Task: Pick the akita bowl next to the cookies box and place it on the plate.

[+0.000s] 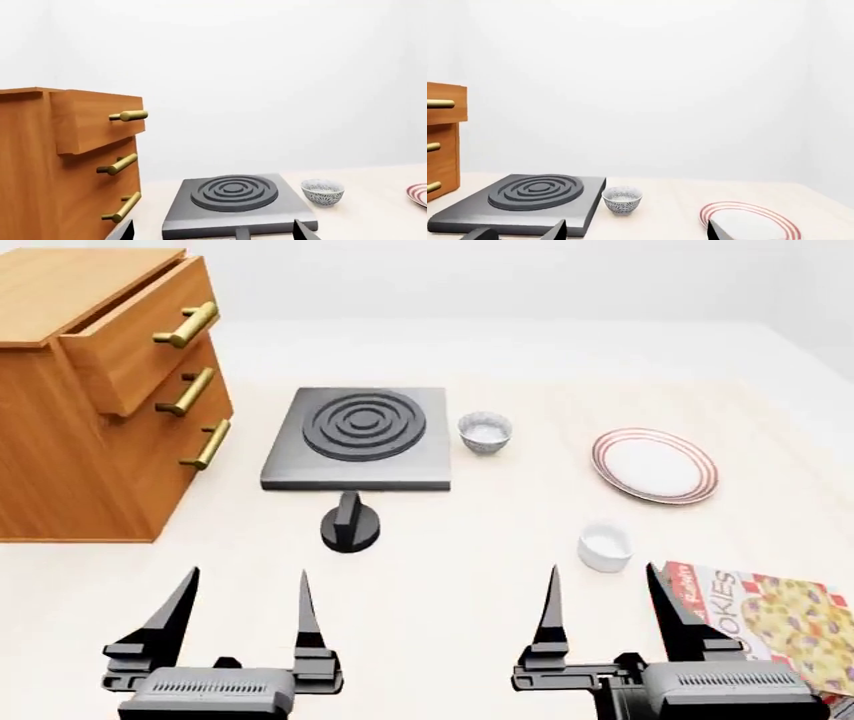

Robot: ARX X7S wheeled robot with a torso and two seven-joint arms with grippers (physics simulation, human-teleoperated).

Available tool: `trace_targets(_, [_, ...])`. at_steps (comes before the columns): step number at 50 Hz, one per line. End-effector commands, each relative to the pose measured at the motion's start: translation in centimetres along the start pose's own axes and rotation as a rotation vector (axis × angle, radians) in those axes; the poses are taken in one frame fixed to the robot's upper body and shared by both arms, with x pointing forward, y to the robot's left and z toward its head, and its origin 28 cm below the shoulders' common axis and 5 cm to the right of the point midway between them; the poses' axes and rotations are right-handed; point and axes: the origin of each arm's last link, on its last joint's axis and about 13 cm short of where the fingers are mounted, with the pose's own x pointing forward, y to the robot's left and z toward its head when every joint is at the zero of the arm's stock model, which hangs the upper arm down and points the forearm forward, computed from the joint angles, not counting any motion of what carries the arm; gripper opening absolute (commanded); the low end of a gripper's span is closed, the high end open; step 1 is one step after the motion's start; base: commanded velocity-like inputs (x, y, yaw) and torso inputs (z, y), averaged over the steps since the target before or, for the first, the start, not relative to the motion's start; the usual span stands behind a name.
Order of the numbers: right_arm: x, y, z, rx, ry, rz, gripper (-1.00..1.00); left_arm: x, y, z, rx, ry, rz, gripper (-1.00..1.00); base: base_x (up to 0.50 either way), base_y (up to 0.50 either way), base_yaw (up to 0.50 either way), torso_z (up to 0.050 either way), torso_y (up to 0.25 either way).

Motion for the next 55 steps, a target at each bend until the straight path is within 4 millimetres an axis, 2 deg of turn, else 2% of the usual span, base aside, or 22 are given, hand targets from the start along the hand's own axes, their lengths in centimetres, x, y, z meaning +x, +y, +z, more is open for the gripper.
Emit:
trace_targets(1, [-0.08, 0.07, -0.08, -0.002, 0.004, 0.007, 1.0, -0.08, 0.0, 0.12, -0.003, 0.0, -0.001, 1.0, 0.5, 0.0, 0.0, 0.0, 0.0])
trace_targets(24, [-0.07, -0.02, 0.08, 0.021, -0.009, -0.014, 1.0, 0.0, 0.03, -0.12, 0.0, 0.004, 0.001, 1.0, 0.5, 0.0, 0.0, 0.0, 0.001])
trace_targets(29, [-0.1, -0.11, 0.11, 0.019, -0.009, -0.013, 1.0, -0.01, 0.0, -0.15, 0.0, 0.005, -0.001, 1.0, 0.0, 0.0, 0.0, 0.0, 0.0])
trace_targets(55, [-0.02, -0.02, -0.11, 0.011, 0.003, -0.002, 1.0, -0.08, -0.05, -0.03, -0.002, 0.006, -0.001, 1.0, 0.0, -0.49, 0.0, 0.0, 0.0])
